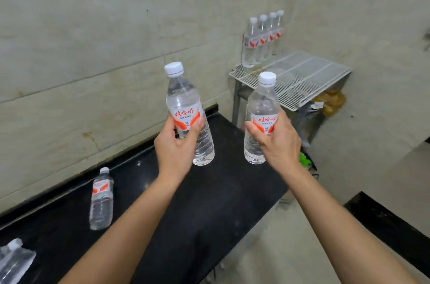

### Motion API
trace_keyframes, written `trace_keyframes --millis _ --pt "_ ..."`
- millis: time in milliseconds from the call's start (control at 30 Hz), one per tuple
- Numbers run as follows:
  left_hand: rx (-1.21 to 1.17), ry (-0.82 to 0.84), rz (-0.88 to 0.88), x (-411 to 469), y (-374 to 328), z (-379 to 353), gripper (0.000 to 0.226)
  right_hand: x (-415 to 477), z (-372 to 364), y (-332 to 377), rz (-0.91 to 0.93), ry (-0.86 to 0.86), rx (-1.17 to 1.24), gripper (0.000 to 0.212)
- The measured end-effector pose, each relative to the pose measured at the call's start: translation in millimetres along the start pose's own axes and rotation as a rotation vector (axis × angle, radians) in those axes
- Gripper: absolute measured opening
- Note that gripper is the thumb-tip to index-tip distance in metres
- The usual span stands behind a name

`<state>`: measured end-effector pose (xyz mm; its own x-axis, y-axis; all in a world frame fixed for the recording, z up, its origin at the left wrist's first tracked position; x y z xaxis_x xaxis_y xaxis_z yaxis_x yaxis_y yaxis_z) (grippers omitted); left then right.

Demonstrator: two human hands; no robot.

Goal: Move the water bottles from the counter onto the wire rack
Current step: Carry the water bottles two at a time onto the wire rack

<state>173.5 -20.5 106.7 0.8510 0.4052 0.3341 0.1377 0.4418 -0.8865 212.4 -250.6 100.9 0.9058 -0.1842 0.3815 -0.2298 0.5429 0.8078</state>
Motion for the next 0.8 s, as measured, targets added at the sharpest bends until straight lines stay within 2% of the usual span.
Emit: trace_keyframes --millis 267,433,600,800 --pt "0.036 0.028 -0.059 -6 -86 -171 0.029 91 126 -94 0.048 -0.021 0.061 0.066" --pt "0.044 0.03 -0.072 8 -132 -246 0.03 154 180 -131 0.006 -0.045 0.068 0.055" --pt "0.043 0.015 -0.043 43 -144 -306 0.043 219 193 -161 -0.051 -0.066 0.155 0.032" --pt "0.061 -0.002 -0.018 111 -122 -383 0.055 307 169 -200 -0.039 0.002 0.169 0.03"
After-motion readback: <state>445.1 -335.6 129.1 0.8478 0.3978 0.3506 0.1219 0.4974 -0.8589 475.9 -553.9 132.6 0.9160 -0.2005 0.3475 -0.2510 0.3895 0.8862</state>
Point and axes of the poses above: each hand's wrist, its own x-axis towards the middle knuckle, its own z-axis out of the back of the hand, y = z × x, the point moved 2 cm from there along x, towards the middle knuckle, and after that the axes turned 11 degrees about x, right-handed, at the moved point
